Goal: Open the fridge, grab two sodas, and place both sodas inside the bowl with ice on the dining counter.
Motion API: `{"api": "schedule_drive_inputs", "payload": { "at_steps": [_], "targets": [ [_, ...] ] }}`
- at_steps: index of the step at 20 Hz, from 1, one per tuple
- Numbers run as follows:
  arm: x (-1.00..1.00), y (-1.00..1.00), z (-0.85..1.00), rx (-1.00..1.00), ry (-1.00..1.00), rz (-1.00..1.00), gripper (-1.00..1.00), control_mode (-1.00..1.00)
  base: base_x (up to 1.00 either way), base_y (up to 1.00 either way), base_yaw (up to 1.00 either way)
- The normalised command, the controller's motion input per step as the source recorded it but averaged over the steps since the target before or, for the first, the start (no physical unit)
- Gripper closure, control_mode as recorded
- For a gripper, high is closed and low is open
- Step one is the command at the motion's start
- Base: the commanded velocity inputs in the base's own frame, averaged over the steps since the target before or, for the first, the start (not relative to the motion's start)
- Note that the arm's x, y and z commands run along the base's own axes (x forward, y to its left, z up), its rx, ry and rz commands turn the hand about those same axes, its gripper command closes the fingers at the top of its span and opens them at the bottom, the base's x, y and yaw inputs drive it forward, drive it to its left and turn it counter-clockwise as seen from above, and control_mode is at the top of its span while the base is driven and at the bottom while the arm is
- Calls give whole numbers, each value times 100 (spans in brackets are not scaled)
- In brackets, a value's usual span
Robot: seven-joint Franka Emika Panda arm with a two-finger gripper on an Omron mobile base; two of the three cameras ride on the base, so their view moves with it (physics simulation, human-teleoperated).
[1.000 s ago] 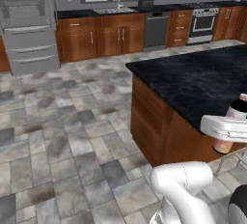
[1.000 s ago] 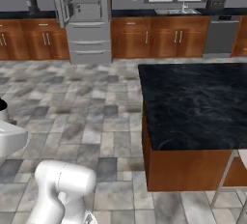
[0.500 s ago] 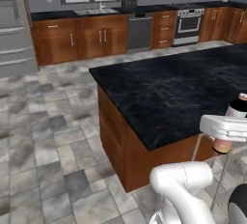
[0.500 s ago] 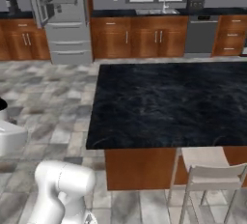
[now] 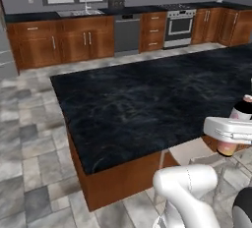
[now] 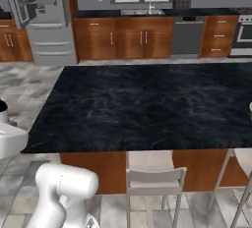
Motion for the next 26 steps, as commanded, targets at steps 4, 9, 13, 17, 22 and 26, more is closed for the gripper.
{"api": "schedule_drive_inputs", "payload": {
  "at_steps": [4, 9, 13, 17, 22, 26],
  "targets": [
    [0, 0, 0, 0, 0, 0, 100, 100, 6, -100, 0],
    [0, 0, 0, 0, 0, 0, 100, 100, 5, -100, 0],
    [0, 0, 0, 0, 0, 0, 100, 100, 8, -100, 0],
    [0, 0, 0, 0, 0, 0, 100, 100, 20, -100, 0],
    [0, 0, 0, 0, 0, 0, 100, 100, 41, -100, 0],
    [0, 0, 0, 0, 0, 0, 100, 100, 50, -100, 0]
  ]
}}
